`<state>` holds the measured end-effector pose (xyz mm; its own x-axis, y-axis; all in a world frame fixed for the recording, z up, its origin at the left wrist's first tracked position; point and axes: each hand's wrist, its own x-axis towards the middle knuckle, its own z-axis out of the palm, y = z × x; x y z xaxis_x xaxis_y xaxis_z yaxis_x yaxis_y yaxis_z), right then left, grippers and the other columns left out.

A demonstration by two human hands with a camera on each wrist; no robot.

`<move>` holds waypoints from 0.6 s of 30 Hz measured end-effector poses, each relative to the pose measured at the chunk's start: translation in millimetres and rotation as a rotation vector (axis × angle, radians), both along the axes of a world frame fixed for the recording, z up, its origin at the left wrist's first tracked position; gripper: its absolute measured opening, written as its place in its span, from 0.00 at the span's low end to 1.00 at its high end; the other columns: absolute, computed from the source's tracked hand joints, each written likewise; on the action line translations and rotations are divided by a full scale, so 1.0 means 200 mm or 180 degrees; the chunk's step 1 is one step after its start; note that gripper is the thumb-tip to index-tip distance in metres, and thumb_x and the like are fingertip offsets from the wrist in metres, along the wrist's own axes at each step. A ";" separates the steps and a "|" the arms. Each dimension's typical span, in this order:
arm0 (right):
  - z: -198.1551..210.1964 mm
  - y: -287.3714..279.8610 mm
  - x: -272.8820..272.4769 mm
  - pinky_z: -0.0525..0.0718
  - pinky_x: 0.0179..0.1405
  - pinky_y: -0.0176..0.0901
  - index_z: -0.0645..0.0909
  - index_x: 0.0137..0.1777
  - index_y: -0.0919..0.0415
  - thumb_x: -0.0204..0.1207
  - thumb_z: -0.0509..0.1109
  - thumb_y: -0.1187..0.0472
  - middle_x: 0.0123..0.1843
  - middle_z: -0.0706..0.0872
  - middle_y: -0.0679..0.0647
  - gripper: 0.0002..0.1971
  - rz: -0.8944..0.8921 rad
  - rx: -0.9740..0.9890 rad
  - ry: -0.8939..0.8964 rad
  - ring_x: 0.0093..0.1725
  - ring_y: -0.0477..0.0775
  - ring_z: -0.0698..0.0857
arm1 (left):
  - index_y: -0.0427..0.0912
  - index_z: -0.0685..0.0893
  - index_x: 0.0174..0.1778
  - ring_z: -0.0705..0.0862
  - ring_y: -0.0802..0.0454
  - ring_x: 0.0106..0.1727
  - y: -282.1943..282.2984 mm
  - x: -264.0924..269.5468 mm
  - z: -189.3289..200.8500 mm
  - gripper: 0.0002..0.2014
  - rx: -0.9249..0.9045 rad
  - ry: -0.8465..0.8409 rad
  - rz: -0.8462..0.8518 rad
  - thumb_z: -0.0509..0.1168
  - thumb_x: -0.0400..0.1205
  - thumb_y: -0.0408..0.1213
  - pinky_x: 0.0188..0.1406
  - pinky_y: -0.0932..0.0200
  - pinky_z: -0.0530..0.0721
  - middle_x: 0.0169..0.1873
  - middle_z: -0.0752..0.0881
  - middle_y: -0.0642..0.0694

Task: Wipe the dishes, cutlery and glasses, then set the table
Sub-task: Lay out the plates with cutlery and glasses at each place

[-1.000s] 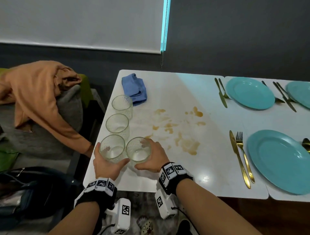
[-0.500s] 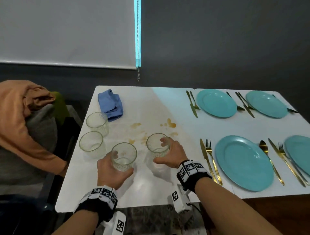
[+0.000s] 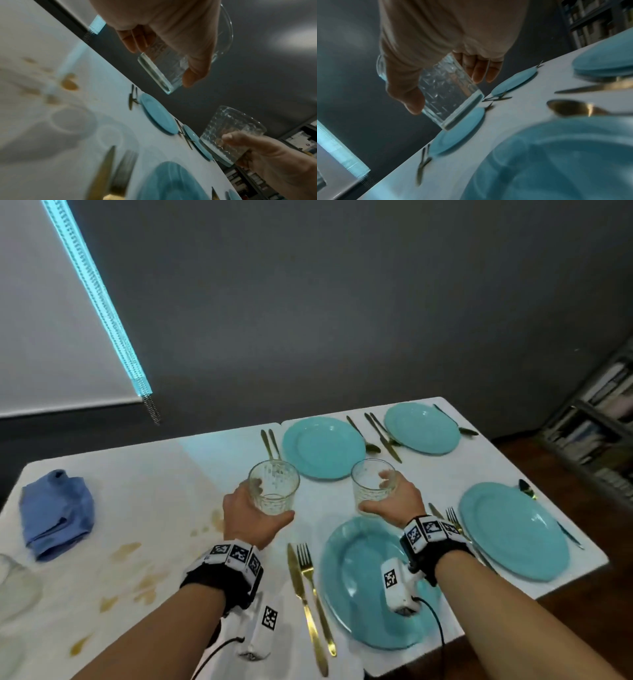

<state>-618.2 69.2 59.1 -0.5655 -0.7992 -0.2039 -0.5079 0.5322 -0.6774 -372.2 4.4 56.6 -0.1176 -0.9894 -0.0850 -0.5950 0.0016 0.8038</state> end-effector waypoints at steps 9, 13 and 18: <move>-0.07 -0.10 -0.99 0.76 0.67 0.47 0.71 0.72 0.56 0.58 0.84 0.56 0.69 0.79 0.60 0.41 -0.1219 0.0000 -0.0356 0.68 0.61 0.77 | 0.37 0.78 0.64 0.80 0.43 0.62 -0.25 -0.99 -0.02 0.42 0.0099 0.0190 -0.0374 0.80 0.53 0.48 0.59 0.54 0.80 0.56 0.84 0.42; -0.17 -0.12 -1.30 0.77 0.68 0.51 0.70 0.73 0.57 0.57 0.84 0.56 0.70 0.78 0.61 0.43 -0.1684 -0.0023 -0.0507 0.69 0.63 0.76 | 0.41 0.79 0.63 0.81 0.44 0.59 -0.29 -1.28 -0.08 0.42 0.0152 -0.0002 -0.0529 0.81 0.53 0.51 0.58 0.49 0.84 0.54 0.85 0.44; -0.26 -0.10 -1.55 0.74 0.67 0.52 0.64 0.78 0.55 0.61 0.83 0.52 0.74 0.72 0.61 0.46 -0.2027 0.0062 -0.0583 0.72 0.65 0.73 | 0.41 0.79 0.62 0.83 0.45 0.58 -0.31 -1.50 -0.15 0.37 0.0218 -0.0283 -0.0738 0.81 0.58 0.48 0.55 0.57 0.82 0.53 0.86 0.44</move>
